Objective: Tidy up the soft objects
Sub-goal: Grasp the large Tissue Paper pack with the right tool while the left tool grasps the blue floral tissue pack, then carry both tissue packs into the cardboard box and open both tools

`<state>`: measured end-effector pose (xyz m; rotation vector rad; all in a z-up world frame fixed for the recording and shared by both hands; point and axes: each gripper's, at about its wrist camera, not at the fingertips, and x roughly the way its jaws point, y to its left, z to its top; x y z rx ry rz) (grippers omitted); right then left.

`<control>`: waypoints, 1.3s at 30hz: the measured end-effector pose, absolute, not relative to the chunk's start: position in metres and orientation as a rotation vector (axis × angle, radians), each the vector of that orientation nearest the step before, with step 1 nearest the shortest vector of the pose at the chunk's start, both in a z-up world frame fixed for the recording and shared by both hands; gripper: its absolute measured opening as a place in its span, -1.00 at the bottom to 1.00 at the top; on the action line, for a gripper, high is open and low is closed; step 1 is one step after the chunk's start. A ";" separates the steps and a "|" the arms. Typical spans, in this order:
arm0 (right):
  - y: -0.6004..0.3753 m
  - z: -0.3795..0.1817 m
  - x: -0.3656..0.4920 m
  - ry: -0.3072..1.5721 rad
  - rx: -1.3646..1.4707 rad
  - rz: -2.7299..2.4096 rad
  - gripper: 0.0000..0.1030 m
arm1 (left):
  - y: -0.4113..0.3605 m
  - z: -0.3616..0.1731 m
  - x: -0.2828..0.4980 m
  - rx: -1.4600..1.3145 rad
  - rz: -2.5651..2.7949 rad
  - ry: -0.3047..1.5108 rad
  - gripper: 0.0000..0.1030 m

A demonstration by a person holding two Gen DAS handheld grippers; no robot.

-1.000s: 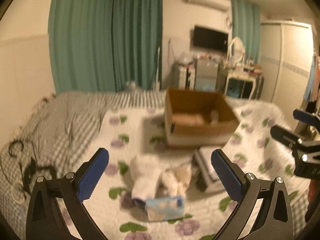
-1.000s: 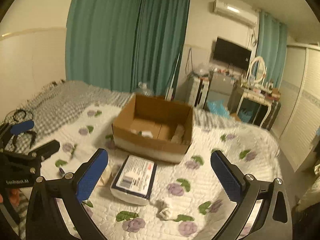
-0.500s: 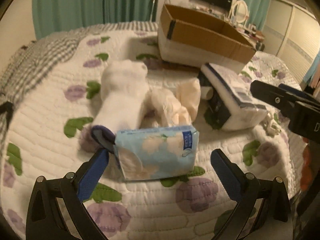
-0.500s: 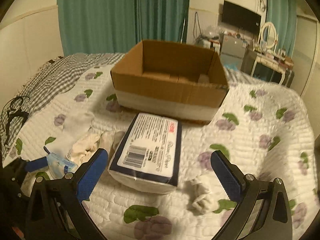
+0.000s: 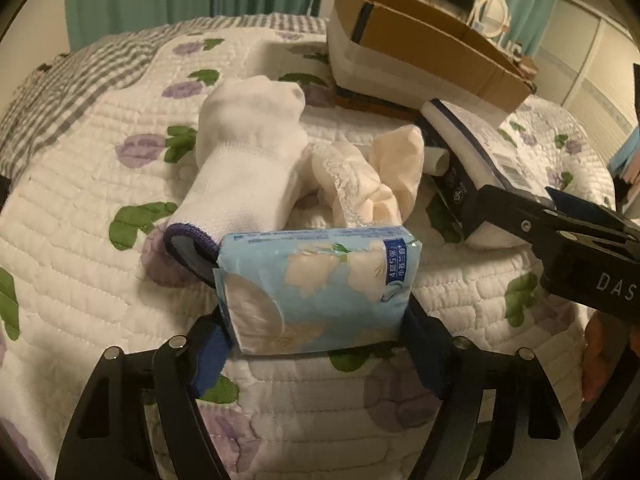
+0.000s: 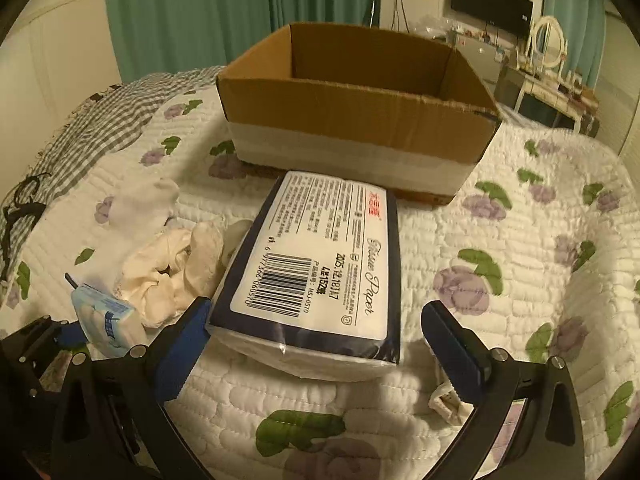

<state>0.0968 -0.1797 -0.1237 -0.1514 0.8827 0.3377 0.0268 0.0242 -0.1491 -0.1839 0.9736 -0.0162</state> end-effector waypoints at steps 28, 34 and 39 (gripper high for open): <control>-0.216 -0.022 0.030 0.668 -0.083 0.411 0.40 | -0.006 -0.051 0.002 -0.024 -0.012 0.799 0.39; -0.230 0.034 0.023 0.555 -0.109 0.429 0.40 | -0.019 -0.001 0.004 0.036 0.003 0.681 0.39; -0.238 0.079 0.028 0.469 -0.129 0.437 0.40 | -0.027 0.036 0.018 0.073 0.012 0.591 0.39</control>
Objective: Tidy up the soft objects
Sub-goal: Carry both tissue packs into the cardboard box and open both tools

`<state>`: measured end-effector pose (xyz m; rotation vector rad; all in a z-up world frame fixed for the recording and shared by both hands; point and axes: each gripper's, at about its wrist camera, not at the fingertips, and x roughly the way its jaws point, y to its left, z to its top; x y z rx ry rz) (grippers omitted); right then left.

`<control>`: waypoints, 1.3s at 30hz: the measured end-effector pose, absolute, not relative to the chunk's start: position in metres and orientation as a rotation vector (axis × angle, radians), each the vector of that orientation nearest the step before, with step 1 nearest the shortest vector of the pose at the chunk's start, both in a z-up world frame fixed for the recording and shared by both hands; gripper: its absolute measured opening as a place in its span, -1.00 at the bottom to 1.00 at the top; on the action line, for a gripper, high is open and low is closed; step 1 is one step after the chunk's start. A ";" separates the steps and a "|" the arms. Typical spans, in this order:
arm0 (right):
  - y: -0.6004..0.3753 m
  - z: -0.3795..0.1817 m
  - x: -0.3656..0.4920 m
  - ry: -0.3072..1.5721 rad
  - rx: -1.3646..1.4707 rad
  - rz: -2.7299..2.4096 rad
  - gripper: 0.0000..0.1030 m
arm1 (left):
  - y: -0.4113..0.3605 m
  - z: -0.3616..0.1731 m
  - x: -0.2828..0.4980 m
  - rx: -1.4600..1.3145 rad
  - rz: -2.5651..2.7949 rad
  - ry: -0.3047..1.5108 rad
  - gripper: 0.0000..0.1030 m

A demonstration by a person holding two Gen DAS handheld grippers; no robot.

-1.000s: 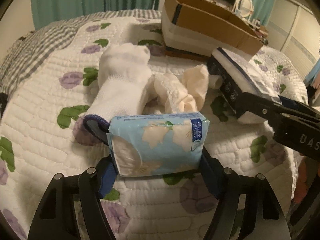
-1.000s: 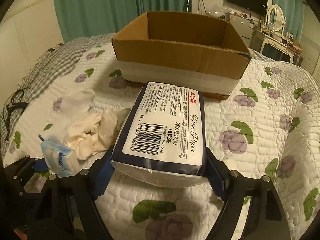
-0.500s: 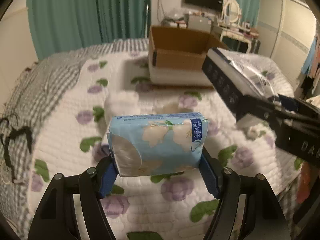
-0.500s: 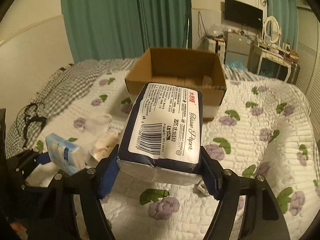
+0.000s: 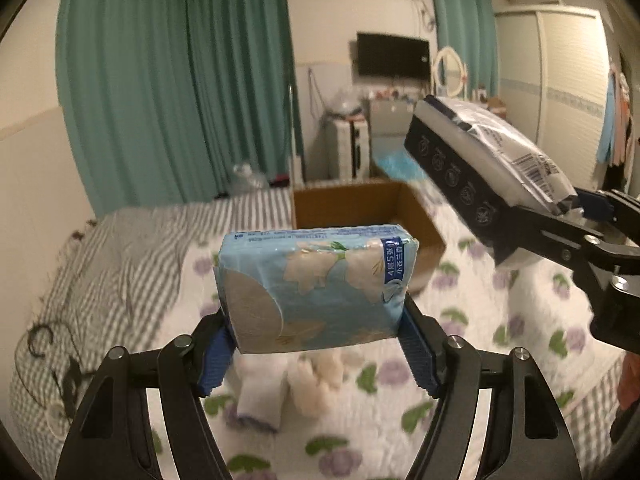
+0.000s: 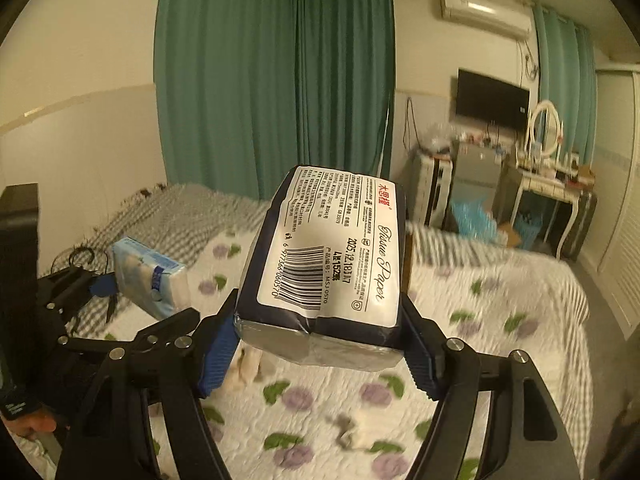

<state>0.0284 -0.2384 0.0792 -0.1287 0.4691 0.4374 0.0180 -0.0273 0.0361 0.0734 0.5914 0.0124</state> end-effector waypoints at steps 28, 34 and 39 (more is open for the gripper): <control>-0.221 0.021 0.276 0.561 -0.106 0.448 0.40 | -0.033 0.008 0.253 0.064 -0.037 0.631 0.41; -0.221 -0.018 0.301 0.622 -0.085 0.460 0.40 | -0.034 -0.022 0.277 0.047 -0.067 0.685 0.44; -0.223 -0.020 0.300 0.603 -0.105 0.452 0.61 | -0.045 -0.034 0.275 0.082 -0.046 0.713 0.54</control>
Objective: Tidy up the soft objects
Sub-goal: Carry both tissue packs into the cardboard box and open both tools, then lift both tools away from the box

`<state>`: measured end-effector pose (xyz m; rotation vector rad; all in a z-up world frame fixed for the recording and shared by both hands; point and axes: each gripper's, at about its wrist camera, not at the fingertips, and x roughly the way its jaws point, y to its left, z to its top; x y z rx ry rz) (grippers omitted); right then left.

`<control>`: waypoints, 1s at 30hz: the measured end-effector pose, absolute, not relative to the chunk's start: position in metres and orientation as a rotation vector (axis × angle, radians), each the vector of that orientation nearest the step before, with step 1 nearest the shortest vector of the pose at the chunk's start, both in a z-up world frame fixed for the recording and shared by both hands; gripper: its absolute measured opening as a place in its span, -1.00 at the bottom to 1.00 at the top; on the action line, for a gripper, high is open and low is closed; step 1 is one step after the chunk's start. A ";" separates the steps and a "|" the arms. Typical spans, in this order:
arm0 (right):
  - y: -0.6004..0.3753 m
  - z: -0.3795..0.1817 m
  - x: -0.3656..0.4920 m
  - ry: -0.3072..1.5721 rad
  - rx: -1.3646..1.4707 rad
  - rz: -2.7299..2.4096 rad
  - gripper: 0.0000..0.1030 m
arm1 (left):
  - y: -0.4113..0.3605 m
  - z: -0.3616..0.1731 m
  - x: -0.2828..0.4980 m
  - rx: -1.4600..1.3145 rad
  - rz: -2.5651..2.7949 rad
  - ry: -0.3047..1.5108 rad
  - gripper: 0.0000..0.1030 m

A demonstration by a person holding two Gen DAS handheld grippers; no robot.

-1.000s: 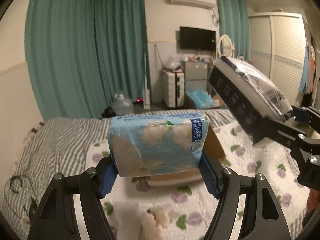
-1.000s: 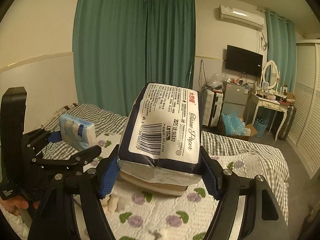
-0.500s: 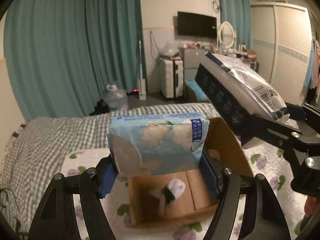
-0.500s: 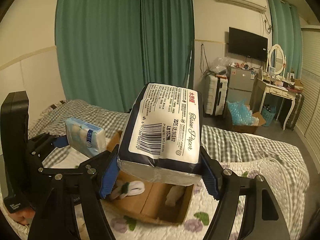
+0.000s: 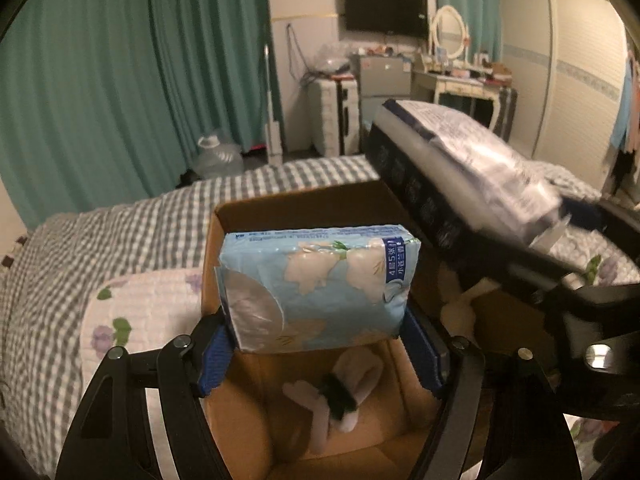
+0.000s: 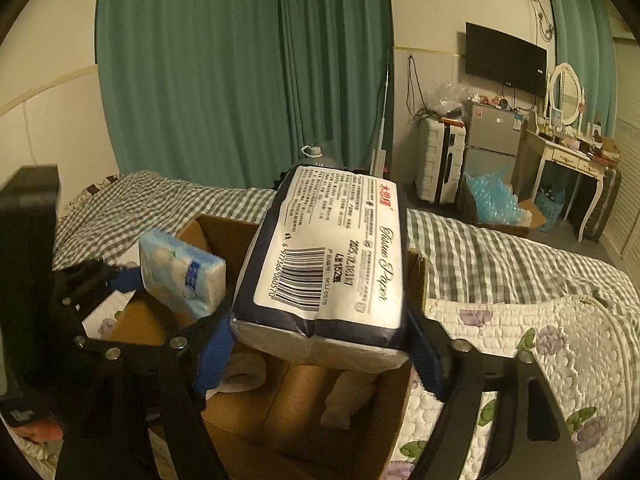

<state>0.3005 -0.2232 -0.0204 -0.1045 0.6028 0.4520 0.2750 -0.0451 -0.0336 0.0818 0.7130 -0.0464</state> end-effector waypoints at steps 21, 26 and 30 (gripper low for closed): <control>-0.254 0.163 0.161 0.367 -0.119 0.346 0.90 | -0.036 0.102 0.163 0.088 0.047 0.527 0.66; -0.265 0.192 0.099 0.341 -0.148 0.335 1.00 | -0.034 0.146 0.097 0.085 0.049 0.422 0.67; -0.276 0.196 0.053 0.328 -0.176 0.336 1.00 | -0.033 0.161 0.053 0.084 0.052 0.379 1.00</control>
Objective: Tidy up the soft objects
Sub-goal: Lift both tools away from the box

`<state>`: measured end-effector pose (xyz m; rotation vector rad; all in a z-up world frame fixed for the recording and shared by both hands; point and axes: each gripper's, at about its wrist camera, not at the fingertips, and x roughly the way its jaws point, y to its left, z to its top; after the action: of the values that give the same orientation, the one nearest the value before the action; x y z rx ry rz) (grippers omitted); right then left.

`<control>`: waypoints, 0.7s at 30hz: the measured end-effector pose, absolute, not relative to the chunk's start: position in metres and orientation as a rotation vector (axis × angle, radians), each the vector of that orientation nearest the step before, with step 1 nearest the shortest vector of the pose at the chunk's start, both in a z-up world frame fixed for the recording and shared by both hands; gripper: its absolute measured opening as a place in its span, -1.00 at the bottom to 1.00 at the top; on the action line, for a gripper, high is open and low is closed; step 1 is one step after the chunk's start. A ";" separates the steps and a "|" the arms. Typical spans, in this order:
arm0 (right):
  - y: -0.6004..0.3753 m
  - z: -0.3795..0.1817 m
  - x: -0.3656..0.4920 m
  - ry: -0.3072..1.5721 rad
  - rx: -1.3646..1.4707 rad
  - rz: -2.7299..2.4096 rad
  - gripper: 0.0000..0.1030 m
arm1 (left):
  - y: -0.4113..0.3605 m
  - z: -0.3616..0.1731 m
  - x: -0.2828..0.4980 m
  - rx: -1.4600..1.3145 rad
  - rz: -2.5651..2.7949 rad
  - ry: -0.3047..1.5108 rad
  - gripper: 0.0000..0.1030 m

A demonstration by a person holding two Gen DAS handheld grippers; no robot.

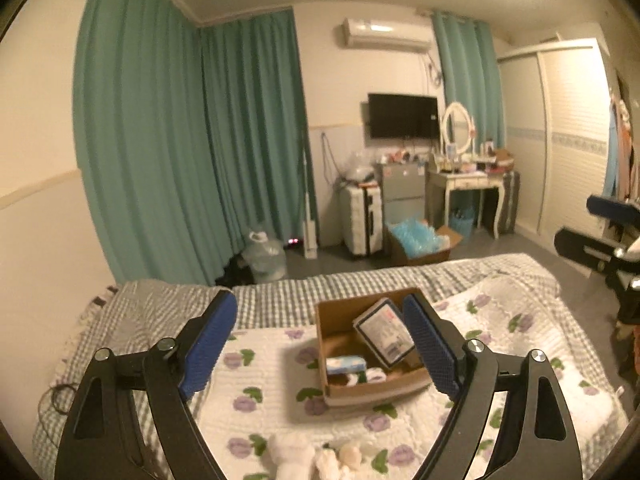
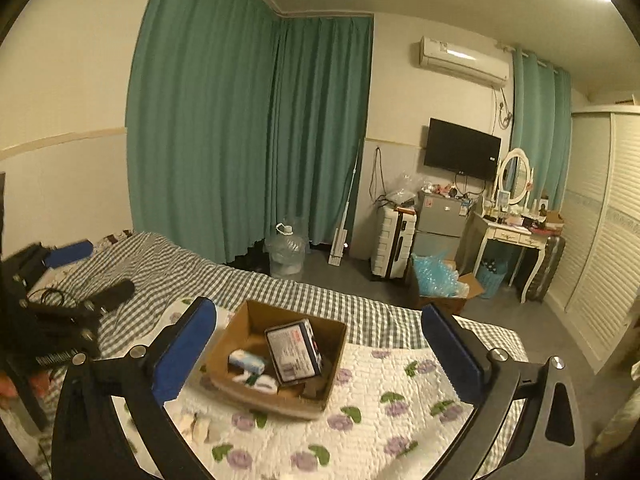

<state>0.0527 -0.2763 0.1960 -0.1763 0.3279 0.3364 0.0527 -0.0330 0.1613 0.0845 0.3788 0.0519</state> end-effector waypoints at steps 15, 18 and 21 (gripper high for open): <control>-0.281 0.124 -0.011 0.449 -0.179 0.384 1.00 | -0.035 0.118 -0.039 0.070 0.062 0.360 1.00; -0.279 0.090 0.001 0.521 -0.185 0.382 1.00 | -0.034 0.089 -0.035 0.052 0.063 0.418 1.00; -0.276 0.055 0.015 0.573 -0.195 0.375 1.00 | -0.032 0.062 -0.031 0.021 0.086 0.455 1.00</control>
<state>0.0147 -0.2762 0.0547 -0.1951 0.5735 0.3754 -0.0310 -0.0322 0.0616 0.0210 0.4546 0.0859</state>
